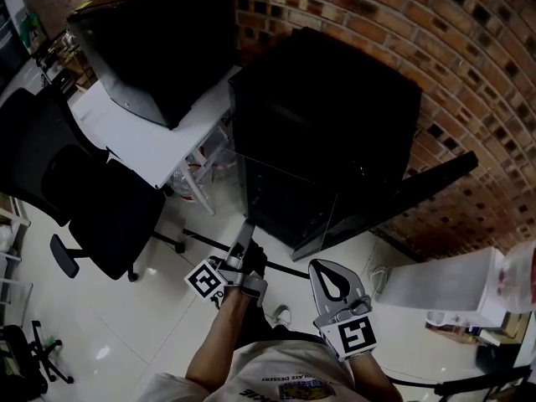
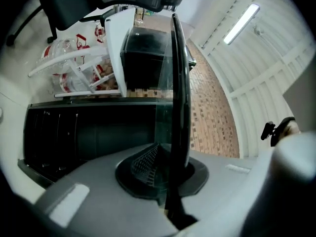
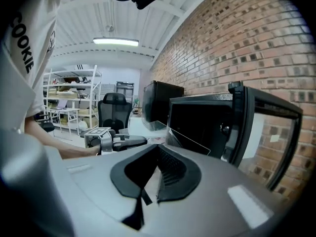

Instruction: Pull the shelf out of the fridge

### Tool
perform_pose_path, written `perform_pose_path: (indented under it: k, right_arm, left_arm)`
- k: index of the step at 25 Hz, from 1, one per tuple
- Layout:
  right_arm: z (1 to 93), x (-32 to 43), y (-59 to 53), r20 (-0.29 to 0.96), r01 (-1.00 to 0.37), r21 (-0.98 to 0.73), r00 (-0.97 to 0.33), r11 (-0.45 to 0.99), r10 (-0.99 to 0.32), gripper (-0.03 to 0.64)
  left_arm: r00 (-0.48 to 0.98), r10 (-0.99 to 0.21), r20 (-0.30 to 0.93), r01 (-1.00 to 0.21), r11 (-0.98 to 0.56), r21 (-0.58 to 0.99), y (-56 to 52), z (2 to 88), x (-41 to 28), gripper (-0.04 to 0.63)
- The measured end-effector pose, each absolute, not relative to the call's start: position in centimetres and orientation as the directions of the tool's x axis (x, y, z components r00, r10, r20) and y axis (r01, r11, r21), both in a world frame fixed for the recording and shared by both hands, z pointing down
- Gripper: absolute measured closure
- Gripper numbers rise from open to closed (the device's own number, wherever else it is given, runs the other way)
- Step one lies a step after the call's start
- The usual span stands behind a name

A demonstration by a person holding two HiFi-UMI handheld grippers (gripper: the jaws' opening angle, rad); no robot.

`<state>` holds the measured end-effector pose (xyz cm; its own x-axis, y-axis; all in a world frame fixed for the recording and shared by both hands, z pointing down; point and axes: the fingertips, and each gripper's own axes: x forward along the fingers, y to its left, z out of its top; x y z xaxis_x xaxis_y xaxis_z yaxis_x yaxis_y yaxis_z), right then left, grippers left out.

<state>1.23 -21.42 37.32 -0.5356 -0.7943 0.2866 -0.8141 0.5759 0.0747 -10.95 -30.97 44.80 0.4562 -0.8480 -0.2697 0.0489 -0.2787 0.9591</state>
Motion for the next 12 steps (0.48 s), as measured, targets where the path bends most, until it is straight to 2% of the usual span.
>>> perform_pose_path:
  k: [6,12]
  right_arm:
    - [35.8,0.7,-20.4,0.222,-0.802,0.069,-0.567,0.593,-0.793,0.612]
    - [34.4,0.4,-18.7,0.180,-0.777,0.044,-0.612,0.628,-0.770,0.612]
  left_arm:
    - [0.421,-0.853,-0.308,-0.024,-0.350,0.936,-28.2,40.6,-13.4,0.588]
    - [0.372,-0.858,-0.354,-0.008,-0.384,0.923,-25.2,37.3,-14.2,0.588]
